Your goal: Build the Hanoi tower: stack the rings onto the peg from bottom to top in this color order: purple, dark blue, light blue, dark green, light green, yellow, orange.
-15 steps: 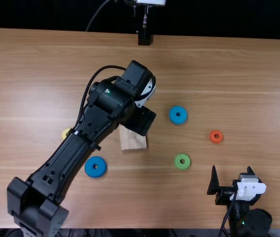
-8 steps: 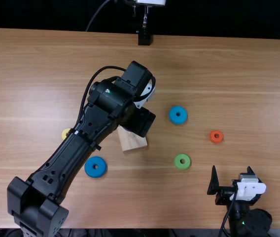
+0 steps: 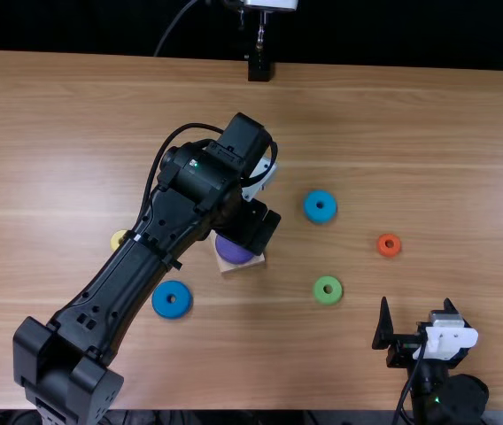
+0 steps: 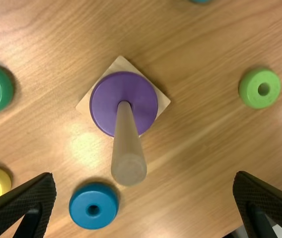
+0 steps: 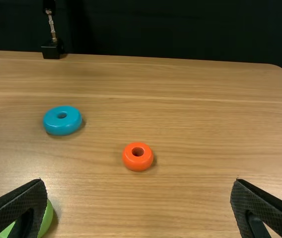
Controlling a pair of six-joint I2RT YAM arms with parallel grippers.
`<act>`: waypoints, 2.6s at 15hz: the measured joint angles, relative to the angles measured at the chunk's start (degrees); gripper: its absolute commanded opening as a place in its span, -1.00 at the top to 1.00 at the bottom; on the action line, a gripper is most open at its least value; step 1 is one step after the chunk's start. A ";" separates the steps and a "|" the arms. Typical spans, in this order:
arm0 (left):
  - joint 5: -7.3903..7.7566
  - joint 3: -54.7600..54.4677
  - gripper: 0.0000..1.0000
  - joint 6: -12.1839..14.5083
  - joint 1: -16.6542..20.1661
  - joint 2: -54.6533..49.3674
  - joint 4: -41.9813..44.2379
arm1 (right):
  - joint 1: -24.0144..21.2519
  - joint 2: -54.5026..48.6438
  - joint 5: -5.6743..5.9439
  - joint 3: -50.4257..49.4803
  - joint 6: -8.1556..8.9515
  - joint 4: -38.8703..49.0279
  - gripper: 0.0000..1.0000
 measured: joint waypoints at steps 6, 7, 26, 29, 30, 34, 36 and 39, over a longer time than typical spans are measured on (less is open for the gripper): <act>0.11 2.58 -1.00 -0.04 0.87 -3.91 6.91 | -0.02 0.00 0.00 0.00 0.00 -0.02 -1.00; 0.13 2.58 -1.00 0.00 1.73 -6.01 8.94 | 0.00 0.00 0.00 0.00 0.02 -0.04 -1.00; -1.05 -63.63 -1.00 -0.17 11.52 -39.04 26.75 | 0.00 0.00 0.00 0.00 0.02 -0.02 -1.00; -2.16 -63.63 -1.00 -0.20 9.66 -35.04 26.88 | 0.00 0.00 0.02 0.00 0.02 0.00 -1.00; -2.27 -63.63 -1.00 -0.20 9.03 -33.92 27.45 | 0.00 0.00 0.00 0.00 0.04 -0.04 -1.00; -2.49 -63.63 -1.00 -0.22 7.54 -28.76 36.00 | 0.00 0.00 0.00 0.00 0.07 -0.02 -1.00; -2.49 -63.63 -1.00 -0.20 6.99 -27.41 37.38 | 0.00 0.00 0.00 0.00 0.02 -0.04 -1.00; -2.45 -63.63 -1.00 -0.22 7.02 -25.57 37.38 | 0.00 0.00 -0.02 0.00 0.02 -0.02 -1.00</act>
